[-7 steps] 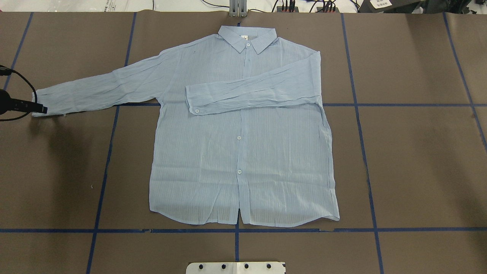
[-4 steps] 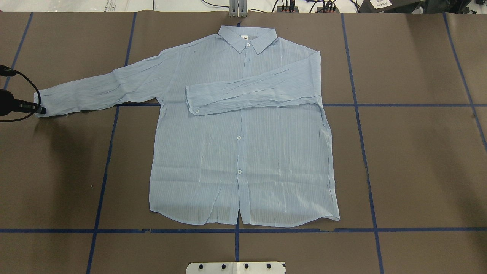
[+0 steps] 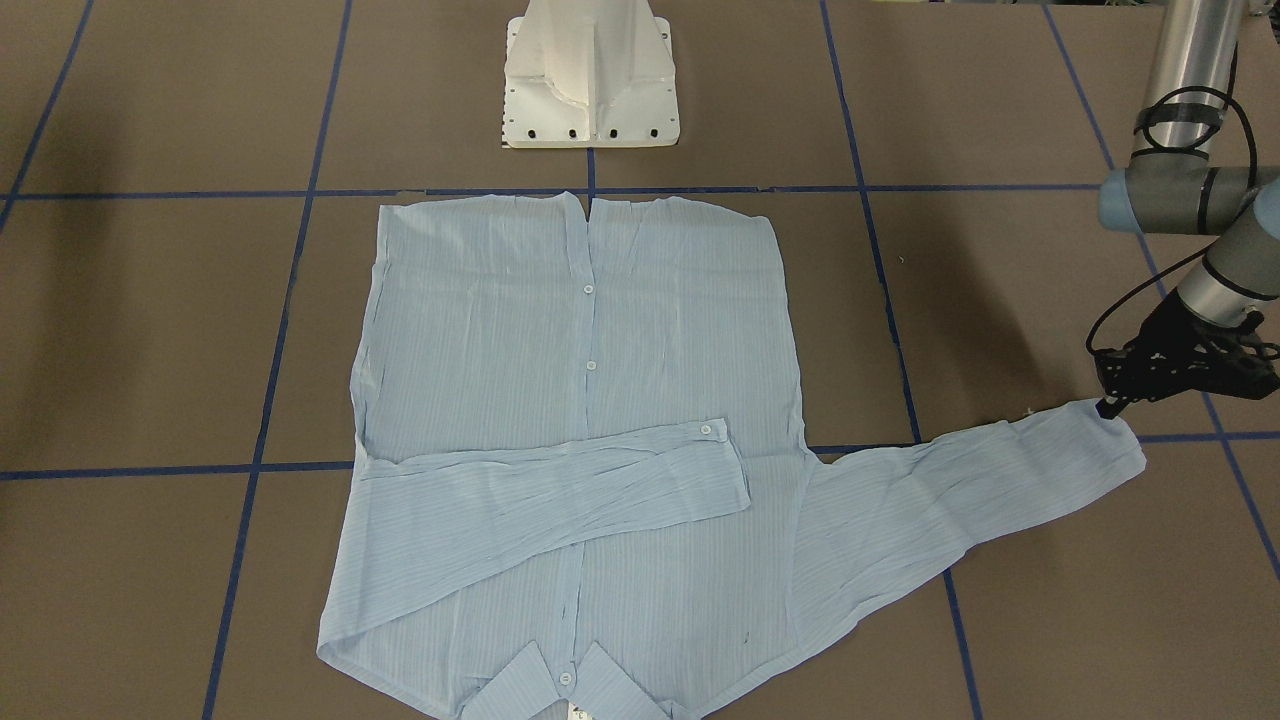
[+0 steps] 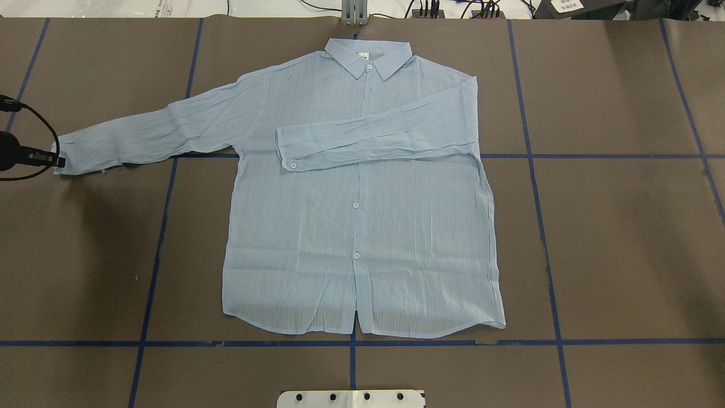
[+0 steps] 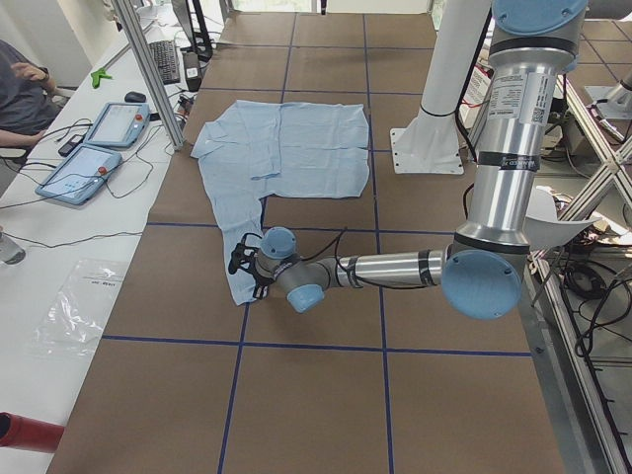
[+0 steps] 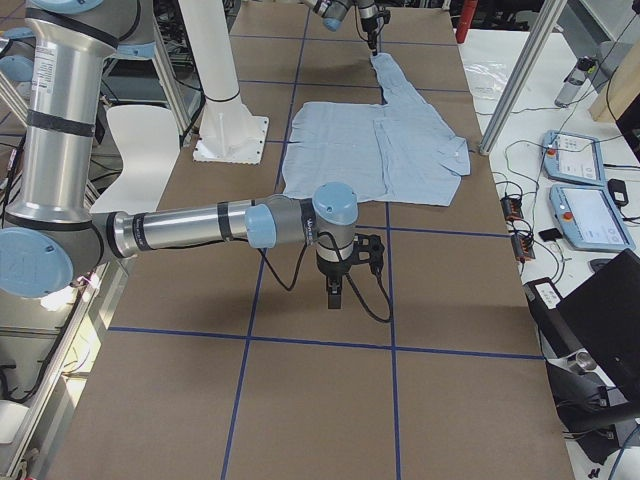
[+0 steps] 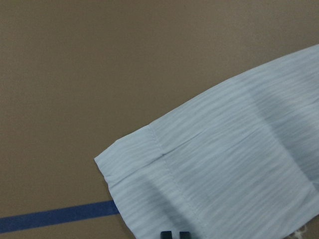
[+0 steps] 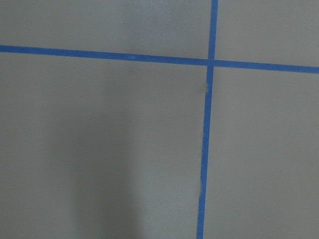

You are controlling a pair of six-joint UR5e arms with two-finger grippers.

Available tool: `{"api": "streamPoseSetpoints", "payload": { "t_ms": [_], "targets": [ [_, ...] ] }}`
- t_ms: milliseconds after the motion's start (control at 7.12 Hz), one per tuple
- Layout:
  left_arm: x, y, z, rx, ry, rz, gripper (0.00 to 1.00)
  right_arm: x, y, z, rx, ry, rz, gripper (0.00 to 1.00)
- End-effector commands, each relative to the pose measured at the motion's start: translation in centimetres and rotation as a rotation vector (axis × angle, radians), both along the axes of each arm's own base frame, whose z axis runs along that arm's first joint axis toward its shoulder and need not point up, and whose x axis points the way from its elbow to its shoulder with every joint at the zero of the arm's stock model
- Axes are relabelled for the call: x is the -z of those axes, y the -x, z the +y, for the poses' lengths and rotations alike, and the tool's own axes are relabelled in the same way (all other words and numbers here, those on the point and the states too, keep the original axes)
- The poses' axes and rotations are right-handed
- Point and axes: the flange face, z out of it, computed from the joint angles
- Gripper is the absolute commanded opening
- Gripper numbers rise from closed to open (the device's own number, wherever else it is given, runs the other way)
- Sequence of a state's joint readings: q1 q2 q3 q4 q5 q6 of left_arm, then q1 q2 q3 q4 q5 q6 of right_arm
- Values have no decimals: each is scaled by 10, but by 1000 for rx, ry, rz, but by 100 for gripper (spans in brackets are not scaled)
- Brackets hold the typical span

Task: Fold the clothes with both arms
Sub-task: 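Lower the left gripper to the other sleeve's cuff and grasp it, then carry the sleeve with the left gripper across the shirt over the first sleeve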

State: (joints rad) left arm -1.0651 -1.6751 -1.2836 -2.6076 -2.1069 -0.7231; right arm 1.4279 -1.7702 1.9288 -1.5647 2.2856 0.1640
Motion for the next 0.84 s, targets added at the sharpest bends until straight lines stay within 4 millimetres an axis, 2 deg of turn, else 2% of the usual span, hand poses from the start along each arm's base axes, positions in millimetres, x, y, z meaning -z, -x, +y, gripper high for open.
{"api": "streamPoseSetpoints", "payload": {
  "t_ms": [0, 141, 422, 562, 703],
  "targets": [
    [59, 0, -2, -2, -85, 56, 0, 1, 0, 0, -1, -1, 0, 100],
    [94, -2, -8, -15, -56, 77, 0, 0, 0, 1, -1, 2, 0, 100],
    [218, -27, -39, 64, 81, 161, 0, 1, 0, 1, -1, 0, 0, 100],
    [279, -54, -53, 81, 153, 238, 0, 0, 0, 1, -1, 2, 0, 100],
    [321, -110, -44, 59, 225, 286, 0, -1, 0, 1, 1, 3, -6, 100]
  ]
}}
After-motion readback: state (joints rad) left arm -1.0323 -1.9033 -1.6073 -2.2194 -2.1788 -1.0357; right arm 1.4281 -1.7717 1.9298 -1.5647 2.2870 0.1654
